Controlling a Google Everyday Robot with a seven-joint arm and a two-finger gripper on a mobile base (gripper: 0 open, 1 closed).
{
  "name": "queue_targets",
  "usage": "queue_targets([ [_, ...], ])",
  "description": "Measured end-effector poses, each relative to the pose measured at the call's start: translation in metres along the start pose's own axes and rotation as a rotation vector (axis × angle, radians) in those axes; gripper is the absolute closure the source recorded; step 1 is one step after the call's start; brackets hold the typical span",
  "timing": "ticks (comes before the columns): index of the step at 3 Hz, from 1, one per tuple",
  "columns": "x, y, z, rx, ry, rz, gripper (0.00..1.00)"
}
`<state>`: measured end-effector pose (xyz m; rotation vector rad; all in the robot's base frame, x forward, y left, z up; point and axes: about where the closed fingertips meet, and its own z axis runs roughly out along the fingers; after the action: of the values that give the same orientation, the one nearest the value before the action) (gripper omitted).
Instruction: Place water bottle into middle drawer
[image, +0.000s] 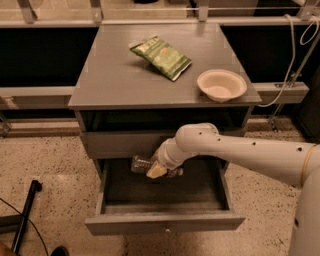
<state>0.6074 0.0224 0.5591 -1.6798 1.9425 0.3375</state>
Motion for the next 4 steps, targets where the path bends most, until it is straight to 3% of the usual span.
queue_targets([
  [1,0.000,0.000,0.000,0.000,0.000,0.000,1.00],
  [3,0.053,0.076,0.013,-0.121,0.022,0.084,1.00],
  [4,0.055,0.079,0.013,-0.125,0.024,0.086,1.00],
])
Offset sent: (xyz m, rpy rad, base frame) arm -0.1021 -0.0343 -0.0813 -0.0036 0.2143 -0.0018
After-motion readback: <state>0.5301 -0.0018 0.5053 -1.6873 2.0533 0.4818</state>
